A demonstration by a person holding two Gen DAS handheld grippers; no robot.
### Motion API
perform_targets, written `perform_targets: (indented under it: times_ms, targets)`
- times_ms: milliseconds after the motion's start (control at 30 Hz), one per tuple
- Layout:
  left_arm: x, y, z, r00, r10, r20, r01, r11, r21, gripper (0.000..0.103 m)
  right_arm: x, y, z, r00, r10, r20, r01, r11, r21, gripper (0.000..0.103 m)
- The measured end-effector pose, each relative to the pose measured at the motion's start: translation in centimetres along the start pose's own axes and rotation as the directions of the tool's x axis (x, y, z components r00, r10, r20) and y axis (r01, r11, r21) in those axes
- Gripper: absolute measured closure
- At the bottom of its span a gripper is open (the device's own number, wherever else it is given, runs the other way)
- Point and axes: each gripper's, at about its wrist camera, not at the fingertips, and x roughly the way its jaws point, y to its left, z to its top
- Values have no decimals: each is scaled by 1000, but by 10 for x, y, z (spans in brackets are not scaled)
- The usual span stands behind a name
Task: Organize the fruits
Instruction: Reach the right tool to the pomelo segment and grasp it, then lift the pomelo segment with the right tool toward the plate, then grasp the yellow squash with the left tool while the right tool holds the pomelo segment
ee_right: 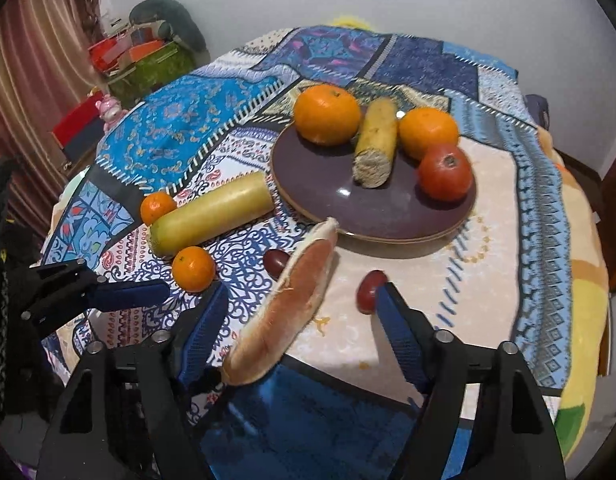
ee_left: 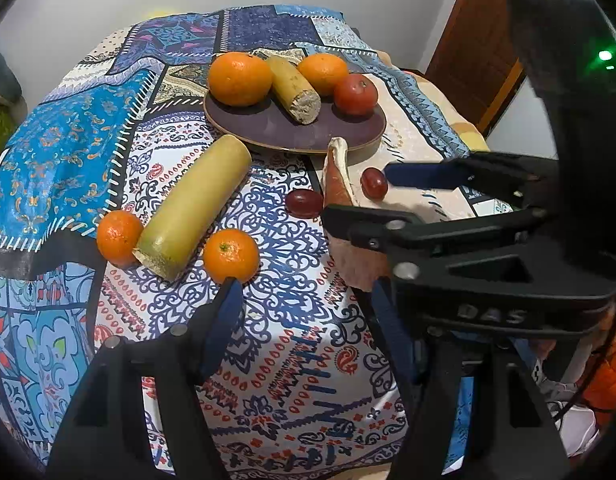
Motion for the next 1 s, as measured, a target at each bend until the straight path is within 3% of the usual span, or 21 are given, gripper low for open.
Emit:
perform_targets:
  times_ms: [133,300,633,733,867,1000]
  targets:
    - [-4,7,-1,999,36,9,-36,999,5,36,9,-2,1,999,37,-21,-37,999,15,53]
    - [-9,27,0,998,68,17,-67,997,-38,36,14,-13,0,999,35,-32,-34,998,47,72]
    - [-6,57,38,992,116,55,-113,992,-54,36,21,-14,-1,995,88,-43,-85,995,52,72]
    - [10,59,52,994,110,28,-109,993,-38,36,26,-14,-2,992,110,-54,-107,992,59,71]
    - [34,57,63,994,107,-35,-107,994,-2,47,27,-16,-3,990,128,-58,-125,990,66,71]
    - [53,58,69,991,119,-67,-118,993,12,50,27,-15,-5,989,134,-67,-130,990,61,70]
